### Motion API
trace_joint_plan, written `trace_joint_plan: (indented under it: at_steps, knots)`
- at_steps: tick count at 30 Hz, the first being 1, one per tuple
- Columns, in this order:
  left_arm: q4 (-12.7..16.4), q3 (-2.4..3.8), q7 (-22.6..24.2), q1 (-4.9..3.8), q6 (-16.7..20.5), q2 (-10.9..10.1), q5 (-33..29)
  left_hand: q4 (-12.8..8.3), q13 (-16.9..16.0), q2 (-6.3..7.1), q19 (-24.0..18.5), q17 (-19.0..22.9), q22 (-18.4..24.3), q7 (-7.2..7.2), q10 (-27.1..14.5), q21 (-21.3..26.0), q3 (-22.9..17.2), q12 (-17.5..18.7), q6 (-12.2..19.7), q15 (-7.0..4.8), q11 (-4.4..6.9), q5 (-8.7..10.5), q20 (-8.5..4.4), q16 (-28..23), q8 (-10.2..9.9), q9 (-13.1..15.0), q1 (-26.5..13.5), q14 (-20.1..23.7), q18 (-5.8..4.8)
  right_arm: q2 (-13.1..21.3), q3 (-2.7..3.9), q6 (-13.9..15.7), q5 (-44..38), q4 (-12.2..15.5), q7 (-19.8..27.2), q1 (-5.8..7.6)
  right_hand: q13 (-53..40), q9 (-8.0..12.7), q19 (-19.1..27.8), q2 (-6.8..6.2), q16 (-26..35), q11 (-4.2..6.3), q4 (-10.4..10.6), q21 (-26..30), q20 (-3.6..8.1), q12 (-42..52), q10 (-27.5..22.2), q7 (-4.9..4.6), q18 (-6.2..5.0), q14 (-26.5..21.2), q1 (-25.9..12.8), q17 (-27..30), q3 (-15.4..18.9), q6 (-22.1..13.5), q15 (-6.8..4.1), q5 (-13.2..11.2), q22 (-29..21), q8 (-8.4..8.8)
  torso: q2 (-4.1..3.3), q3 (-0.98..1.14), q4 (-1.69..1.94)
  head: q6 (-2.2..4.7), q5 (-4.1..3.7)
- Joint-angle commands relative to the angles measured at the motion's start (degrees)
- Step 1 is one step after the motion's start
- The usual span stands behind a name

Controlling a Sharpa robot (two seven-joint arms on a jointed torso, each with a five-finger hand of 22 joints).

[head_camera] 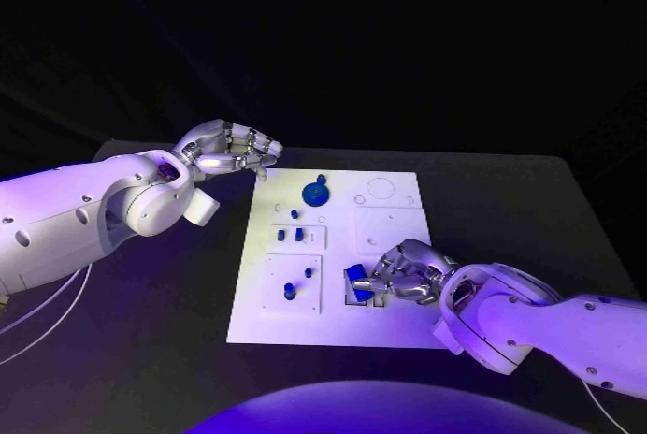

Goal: Assemble the parts on the task board

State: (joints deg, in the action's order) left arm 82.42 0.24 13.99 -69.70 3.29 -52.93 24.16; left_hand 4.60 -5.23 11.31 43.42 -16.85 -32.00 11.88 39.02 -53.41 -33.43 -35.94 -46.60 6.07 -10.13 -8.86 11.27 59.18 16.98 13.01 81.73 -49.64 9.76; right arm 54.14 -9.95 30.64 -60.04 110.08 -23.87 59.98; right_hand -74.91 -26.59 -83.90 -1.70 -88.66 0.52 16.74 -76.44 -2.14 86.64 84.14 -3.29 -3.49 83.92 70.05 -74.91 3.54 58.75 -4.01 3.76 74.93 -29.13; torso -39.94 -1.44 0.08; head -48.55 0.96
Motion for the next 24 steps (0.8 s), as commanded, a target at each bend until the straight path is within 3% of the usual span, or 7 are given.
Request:
trace_joint_plan:
  at_steps: [1, 24]
  knots:
    - [0.1, 0.03, 0.5, -0.03, -0.4, 0.1, -0.2, 0.1, 0.1, 0.29, 0.1, -0.1, 0.1, 1.45, -0.5, 0.2, 0.0, -0.4, 0.6, -0.05, -0.08, -0.29, 0.13, 0.3, 0.0, -0.1, -0.2, 0.2, 0.8, -0.1, -0.03, 0.1, 0.0, -0.1, 0.1, -0.08, -12.0, 0.2, -2.6, -0.13, -0.2, 0.42, 0.0, -0.2, 0.32, 0.1, 3.9, 0.08, 0.99, 5.4, -0.7, -11.6, 0.5, -0.5, -0.42, 0.1, 11.8, 0.18, 0.01, -0.02, -0.08, -0.06, 0.09]
    - [0.1, 0.03, 0.4, -0.03, -0.5, -0.1, -0.2, 0.0, 0.1, 0.28, 0.1, -0.1, 0.1, 1.49, -0.6, 0.3, 0.0, -0.4, 0.7, -0.03, -0.1, -0.3, 0.13, 0.3, 0.0, -0.1, -0.1, 0.3, 0.79, 0.1, -0.02, -0.6, -0.4, 0.3, -0.1, -0.09, -12.0, 0.1, -2.6, 0.28, -0.3, 0.48, -0.2, -0.4, 0.34, 0.1, 3.9, 0.15, 1.02, 5.4, -1.0, -11.8, 0.9, -0.5, -0.45, 0.2, 11.8, 0.06, 0.02, -0.02, -0.04, -0.26, 0.36]
